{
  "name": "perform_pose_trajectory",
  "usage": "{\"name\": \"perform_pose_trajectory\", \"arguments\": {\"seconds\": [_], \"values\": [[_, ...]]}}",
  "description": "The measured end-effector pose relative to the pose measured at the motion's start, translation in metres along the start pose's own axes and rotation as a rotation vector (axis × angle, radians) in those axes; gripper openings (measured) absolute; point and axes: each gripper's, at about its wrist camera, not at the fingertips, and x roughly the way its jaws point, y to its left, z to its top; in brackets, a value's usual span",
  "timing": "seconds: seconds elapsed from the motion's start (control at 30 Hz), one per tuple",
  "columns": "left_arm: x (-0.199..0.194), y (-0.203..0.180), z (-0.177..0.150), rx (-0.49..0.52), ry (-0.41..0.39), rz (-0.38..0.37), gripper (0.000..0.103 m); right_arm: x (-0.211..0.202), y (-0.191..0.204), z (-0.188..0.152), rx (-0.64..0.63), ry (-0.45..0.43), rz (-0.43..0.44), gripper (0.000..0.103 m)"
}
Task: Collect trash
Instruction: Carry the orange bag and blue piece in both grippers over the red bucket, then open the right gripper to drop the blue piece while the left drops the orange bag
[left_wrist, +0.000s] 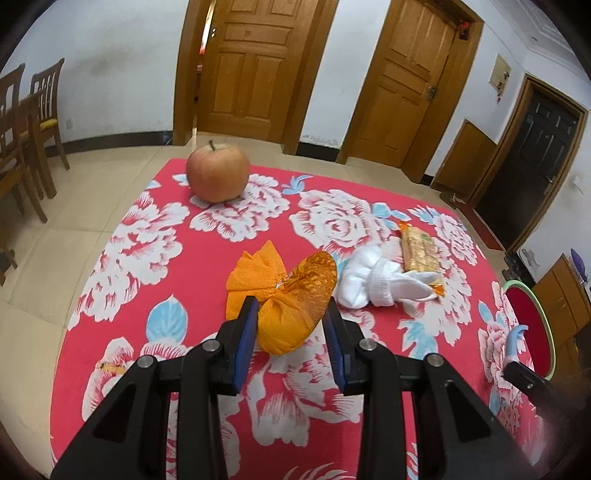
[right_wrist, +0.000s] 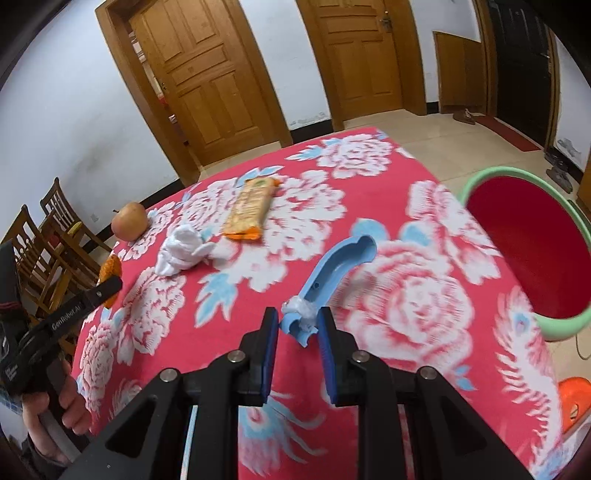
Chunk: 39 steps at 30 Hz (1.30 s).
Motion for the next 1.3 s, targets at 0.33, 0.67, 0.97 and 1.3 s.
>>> {"name": "perform_pose_trajectory", "arguments": {"seconds": [0.33, 0.67, 0.97, 1.3], "values": [[-0.021, -0.023, 0.002, 0.028, -0.014, -0.034, 0.035, -0.037, -0.071, -0.004, 0.126, -0.067, -0.06, 0.024], [-0.036, -0.083, 0.004, 0.095, -0.003, -0.118, 0.035, -0.056, -0.136, -0.003, 0.248, -0.117, -0.087, 0.024], [-0.024, -0.159, -0.002, 0.196, 0.06, -0.226, 0.035, -0.06, -0.186, 0.004, 0.317, -0.137, -0.099, 0.024], [-0.005, -0.226, -0.016, 0.294, 0.113, -0.279, 0.035, -0.063, -0.215, 0.006, 0.365, -0.172, -0.077, 0.026]]}}
